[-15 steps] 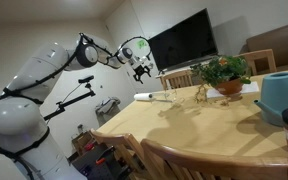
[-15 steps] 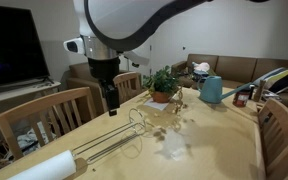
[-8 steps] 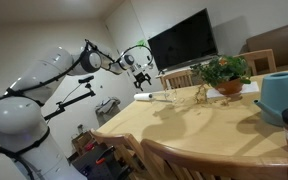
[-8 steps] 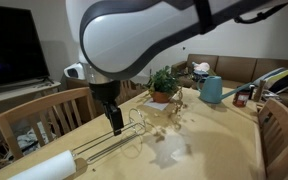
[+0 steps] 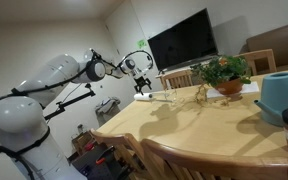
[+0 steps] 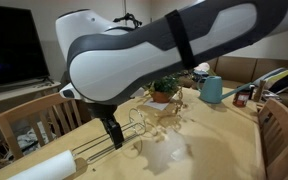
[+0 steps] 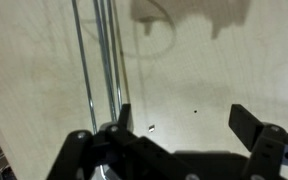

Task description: Set the paper towel stand upright on the table

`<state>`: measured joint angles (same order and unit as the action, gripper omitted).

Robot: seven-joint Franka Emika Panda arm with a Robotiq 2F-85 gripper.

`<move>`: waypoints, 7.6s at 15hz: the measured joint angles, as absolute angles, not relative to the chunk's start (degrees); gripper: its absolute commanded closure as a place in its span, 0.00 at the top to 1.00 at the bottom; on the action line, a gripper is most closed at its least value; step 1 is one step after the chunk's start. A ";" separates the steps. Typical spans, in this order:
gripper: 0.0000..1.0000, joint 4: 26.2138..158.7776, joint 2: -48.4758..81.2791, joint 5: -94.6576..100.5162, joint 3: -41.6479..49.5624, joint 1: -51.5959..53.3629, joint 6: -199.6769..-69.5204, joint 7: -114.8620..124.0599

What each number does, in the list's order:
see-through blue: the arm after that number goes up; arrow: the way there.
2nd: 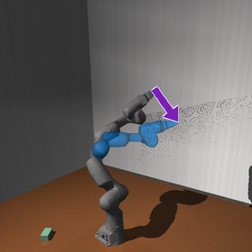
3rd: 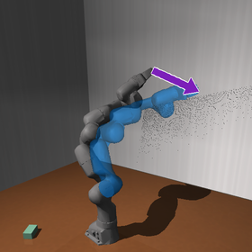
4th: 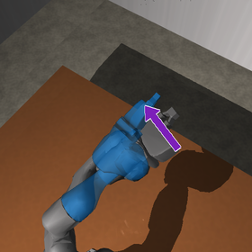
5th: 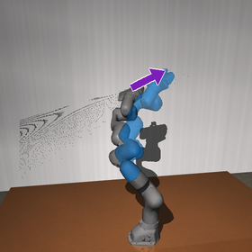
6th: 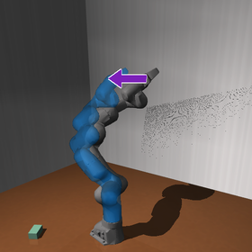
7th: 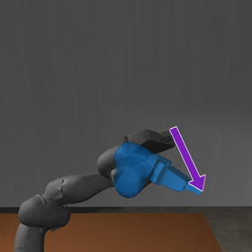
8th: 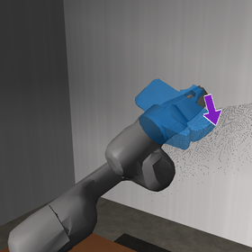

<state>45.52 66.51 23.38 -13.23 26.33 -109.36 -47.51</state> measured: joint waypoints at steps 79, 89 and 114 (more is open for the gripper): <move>1.00 35.42 76.43 22.91 -11.45 22.85 -110.99 -70.65; 1.00 35.01 76.69 22.86 -11.46 22.00 -110.96 -70.65; 1.00 25.36 81.76 15.47 -5.24 25.79 -104.16 -71.68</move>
